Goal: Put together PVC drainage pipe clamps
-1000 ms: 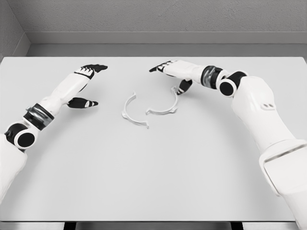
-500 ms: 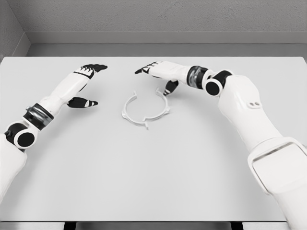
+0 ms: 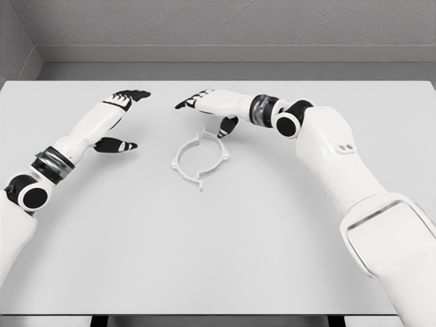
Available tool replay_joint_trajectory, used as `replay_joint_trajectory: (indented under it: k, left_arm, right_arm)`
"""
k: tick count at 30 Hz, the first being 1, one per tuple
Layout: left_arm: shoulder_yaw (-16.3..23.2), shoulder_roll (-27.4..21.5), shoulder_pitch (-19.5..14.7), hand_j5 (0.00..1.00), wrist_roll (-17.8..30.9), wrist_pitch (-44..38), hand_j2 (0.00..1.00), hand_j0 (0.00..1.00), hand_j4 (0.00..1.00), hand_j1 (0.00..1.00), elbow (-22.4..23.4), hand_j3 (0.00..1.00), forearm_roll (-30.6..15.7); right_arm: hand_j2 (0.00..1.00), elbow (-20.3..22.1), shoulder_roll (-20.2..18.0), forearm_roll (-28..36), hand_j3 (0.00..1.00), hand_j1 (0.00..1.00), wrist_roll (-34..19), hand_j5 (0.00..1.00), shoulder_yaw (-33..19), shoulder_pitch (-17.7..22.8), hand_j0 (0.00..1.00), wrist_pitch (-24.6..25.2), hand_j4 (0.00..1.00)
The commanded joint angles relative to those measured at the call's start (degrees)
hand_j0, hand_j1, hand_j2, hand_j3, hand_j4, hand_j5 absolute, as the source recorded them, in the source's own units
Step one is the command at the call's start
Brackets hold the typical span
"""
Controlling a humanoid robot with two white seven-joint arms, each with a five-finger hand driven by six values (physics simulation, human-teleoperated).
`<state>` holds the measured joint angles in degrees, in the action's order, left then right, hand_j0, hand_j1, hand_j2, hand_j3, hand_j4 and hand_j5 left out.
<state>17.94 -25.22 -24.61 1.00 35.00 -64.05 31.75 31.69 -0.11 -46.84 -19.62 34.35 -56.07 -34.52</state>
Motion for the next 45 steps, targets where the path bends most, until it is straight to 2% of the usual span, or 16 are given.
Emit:
replay_joint_trajectory:
  k: [1, 9, 16, 18, 21, 22, 25, 28, 30, 33, 38, 41, 45]
  left_arm:
    - [-0.3, -0.1, 0.0, 1.0, 0.0, 0.0, 1.0, 1.0, 1.0, 1.0, 0.0, 1.0, -0.4]
    - [-0.4, -0.1, 0.0, 1.0, 0.0, 0.0, 1.0, 1.0, 1.0, 1.0, 0.0, 1.0, -0.4]
    - [-0.5, -0.1, 0.0, 1.0, 0.0, 0.0, 1.0, 1.0, 1.0, 1.0, 0.0, 1.0, -0.4]
    - [-0.5, -0.1, 0.0, 1.0, 0.0, 0.0, 1.0, 1.0, 1.0, 1.0, 0.0, 1.0, -0.4]
    - [-0.5, -0.1, 0.0, 1.0, 0.0, 0.0, 1.0, 1.0, 1.0, 1.0, 0.0, 1.0, -0.4]
    - [-0.4, 0.0, 0.0, 1.0, 0.0, 0.0, 1.0, 1.0, 1.0, 1.0, 0.0, 1.0, -0.4]
    - [-0.1, 0.0, 0.0, 1.0, 0.0, 0.0, 1.0, 1.0, 1.0, 1.0, -0.1, 1.0, -0.4]
    - [-0.3, 0.0, 0.0, 1.0, 0.0, 0.0, 1.0, 1.0, 1.0, 1.0, -0.1, 1.0, -0.4]
    - [-0.4, 0.0, 0.0, 1.0, 0.0, 0.0, 1.0, 1.0, 1.0, 1.0, -0.1, 1.0, -0.4]
    - [-0.5, -0.1, -0.2, 1.0, 0.0, 0.0, 1.0, 1.0, 1.0, 1.0, 0.0, 1.0, -0.4]
    - [-3.1, -3.3, -0.9, 1.0, 0.0, 0.0, 1.0, 1.0, 1.0, 1.0, 1.6, 1.0, -0.5]
    - [-4.2, -6.1, -2.4, 1.0, 0.0, 0.0, 1.0, 1.0, 1.0, 1.0, 4.5, 1.0, -0.6]
    - [-4.2, -7.1, -2.5, 1.0, 0.0, 0.0, 1.0, 1.0, 1.0, 1.0, 4.6, 1.0, -0.7]
  right_arm:
    - [1.0, 0.0, 0.1, 0.3, 1.0, 1.0, 0.0, 1.0, 0.5, -0.1, 1.0, 0.5, 1.0]
    - [1.0, -1.6, 0.1, 0.3, 1.0, 1.0, 0.0, 1.0, 1.1, -1.2, 1.0, 0.5, 1.0]
    - [1.0, -0.8, 0.1, 0.5, 1.0, 1.0, -0.1, 1.0, 1.4, -1.9, 1.0, 0.2, 1.0]
    - [1.0, 2.0, 0.1, 0.5, 1.0, 1.0, -0.2, 1.0, 1.4, -2.4, 1.0, 0.4, 1.0]
    - [1.0, 3.8, 0.1, 0.5, 1.0, 1.0, -0.3, 1.0, 1.3, -2.1, 1.0, 0.3, 1.0]
    - [1.0, 5.8, 0.1, 0.5, 1.0, 1.0, -0.4, 1.0, 1.4, -1.8, 1.0, 0.3, 1.0]
    - [1.0, 10.4, 0.1, 0.5, 1.0, 1.0, -1.1, 1.0, 2.4, 0.7, 1.0, 0.3, 1.0]
    - [1.0, 17.4, 0.1, 0.5, 1.0, 1.0, -1.6, 1.0, 3.1, 4.5, 1.0, 0.3, 1.0]
    - [1.0, 19.2, 0.1, 0.6, 1.0, 1.0, -1.9, 1.0, 3.1, 5.4, 1.0, 0.3, 1.0]
    - [1.0, 19.2, -0.1, 0.6, 1.0, 1.0, -1.9, 1.0, 3.1, 6.2, 1.0, 0.2, 1.0]
    - [1.0, 19.1, -1.5, 0.6, 1.0, 1.0, -1.8, 1.0, 3.1, 6.8, 1.0, 0.1, 1.0]
    - [1.0, 19.2, -2.3, 0.5, 1.0, 1.0, -1.7, 1.0, 3.1, 7.6, 1.0, 0.0, 1.0]
    - [1.0, 19.3, -3.5, 0.5, 1.0, 1.0, -1.6, 1.0, 3.2, 8.1, 1.0, -0.4, 1.0]
